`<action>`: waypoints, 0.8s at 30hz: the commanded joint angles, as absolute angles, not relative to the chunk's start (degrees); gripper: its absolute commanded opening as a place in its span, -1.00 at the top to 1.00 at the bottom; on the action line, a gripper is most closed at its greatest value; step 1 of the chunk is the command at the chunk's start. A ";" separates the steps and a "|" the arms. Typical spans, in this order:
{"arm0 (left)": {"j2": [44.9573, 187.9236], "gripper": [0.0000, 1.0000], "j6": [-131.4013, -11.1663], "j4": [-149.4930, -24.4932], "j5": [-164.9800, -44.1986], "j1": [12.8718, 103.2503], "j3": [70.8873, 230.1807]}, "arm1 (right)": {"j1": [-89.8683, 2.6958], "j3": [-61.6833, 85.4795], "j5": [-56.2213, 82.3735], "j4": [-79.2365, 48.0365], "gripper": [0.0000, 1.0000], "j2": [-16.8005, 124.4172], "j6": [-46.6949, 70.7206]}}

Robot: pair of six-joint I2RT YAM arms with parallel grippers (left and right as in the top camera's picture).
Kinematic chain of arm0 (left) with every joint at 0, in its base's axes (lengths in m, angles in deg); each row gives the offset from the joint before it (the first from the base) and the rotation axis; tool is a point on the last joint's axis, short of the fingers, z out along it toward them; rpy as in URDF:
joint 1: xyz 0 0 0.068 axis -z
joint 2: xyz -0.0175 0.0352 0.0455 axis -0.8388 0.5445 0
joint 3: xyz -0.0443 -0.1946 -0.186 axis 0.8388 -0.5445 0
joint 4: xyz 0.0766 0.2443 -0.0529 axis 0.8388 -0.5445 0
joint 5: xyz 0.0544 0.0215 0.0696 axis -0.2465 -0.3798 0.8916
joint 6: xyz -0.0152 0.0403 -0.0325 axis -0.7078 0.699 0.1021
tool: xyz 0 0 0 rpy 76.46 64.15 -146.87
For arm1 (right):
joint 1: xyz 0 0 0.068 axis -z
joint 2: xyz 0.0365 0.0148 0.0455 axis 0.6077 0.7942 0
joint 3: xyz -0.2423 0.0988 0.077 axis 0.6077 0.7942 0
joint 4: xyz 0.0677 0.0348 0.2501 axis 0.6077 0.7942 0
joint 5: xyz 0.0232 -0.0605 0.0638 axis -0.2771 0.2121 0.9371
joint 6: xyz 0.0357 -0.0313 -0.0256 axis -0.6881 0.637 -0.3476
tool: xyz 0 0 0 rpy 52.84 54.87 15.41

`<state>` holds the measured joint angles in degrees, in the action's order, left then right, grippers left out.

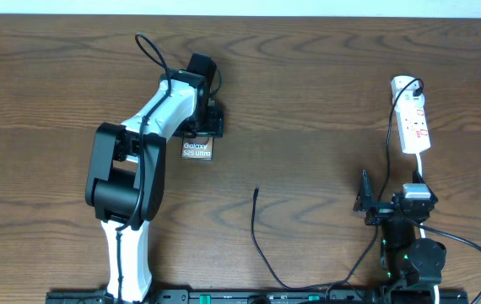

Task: Plug charger to phone and switch on socket
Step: 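Close the left gripper on the phone's sides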

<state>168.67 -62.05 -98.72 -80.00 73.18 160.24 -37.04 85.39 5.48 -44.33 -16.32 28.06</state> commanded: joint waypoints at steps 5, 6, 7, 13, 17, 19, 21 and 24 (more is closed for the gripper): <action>169.35 -0.62 -61.55 -98.26 -80.81 72.96 158.95 | -37.52 85.48 5.79 -44.09 -0.99 -16.65 27.66; 169.35 -0.62 -61.44 -98.26 -80.81 72.96 158.95 | -37.52 85.48 5.79 -44.09 -0.98 -16.65 27.68; 169.35 -0.61 -61.39 -98.26 -80.81 72.96 158.95 | -37.52 85.48 5.79 -44.09 -0.99 -16.65 27.68; 169.35 -0.55 -61.22 -98.26 -80.81 72.96 158.95 | -37.52 85.48 5.79 -44.09 -0.99 -16.65 27.68; 169.35 -0.48 -61.24 -98.28 -80.81 72.96 158.95 | -37.52 85.48 5.79 -44.09 -0.99 -16.65 27.66; 169.35 -0.46 -61.24 -98.26 -80.81 72.96 158.95 | -37.52 85.48 5.79 -44.07 -0.98 -16.65 27.68; 169.35 -0.45 -61.24 -98.28 -80.81 72.96 158.95 | -37.52 85.48 5.79 -44.09 -0.99 -16.65 27.66; 169.35 -0.45 -61.24 -98.28 -80.81 72.96 158.95 | -37.52 85.48 5.79 -44.07 -0.99 -16.65 27.68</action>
